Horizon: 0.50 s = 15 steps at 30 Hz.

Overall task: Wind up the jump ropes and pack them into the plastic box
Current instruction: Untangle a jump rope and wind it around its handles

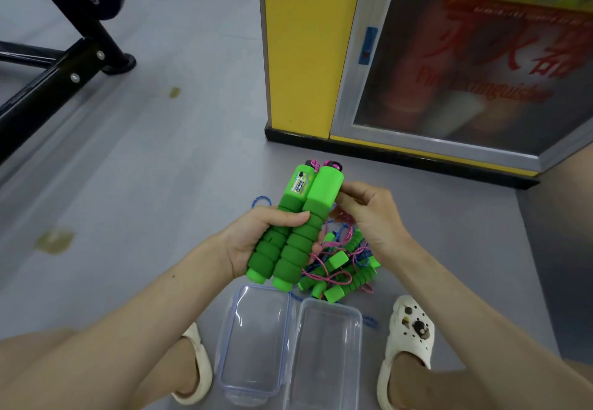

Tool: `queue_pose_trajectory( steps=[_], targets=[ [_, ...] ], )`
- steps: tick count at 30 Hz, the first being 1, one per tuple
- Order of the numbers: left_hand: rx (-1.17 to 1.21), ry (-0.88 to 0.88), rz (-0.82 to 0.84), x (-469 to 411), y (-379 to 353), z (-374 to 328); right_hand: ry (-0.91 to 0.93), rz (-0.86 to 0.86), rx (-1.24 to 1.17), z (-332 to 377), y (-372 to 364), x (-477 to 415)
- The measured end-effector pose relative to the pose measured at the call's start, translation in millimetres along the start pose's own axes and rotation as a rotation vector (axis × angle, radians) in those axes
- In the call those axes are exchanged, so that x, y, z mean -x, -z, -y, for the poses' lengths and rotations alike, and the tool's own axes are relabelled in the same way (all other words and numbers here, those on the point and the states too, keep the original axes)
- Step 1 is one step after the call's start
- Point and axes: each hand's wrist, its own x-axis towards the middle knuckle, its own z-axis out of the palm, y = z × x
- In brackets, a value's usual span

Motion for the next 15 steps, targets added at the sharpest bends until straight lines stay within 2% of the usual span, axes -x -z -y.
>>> queue_pose_trajectory(
  steps=[5, 11, 15],
  targets=[
    [-0.009, -0.037, -0.056, -4.2, -3.1, 1.0, -0.207, -0.046, -0.396, 8.5, -0.3, -1.4],
    [0.055, -0.016, -0.082, -3.8, -4.9, 0.1, -0.107, -0.004, -0.110, 6.9, -1.2, -3.2],
    [0.052, -0.018, -0.096, -3.7, -6.4, 1.3, 0.095, 0.009, 0.361, 4.2, 0.4, -2.0]
  ],
)
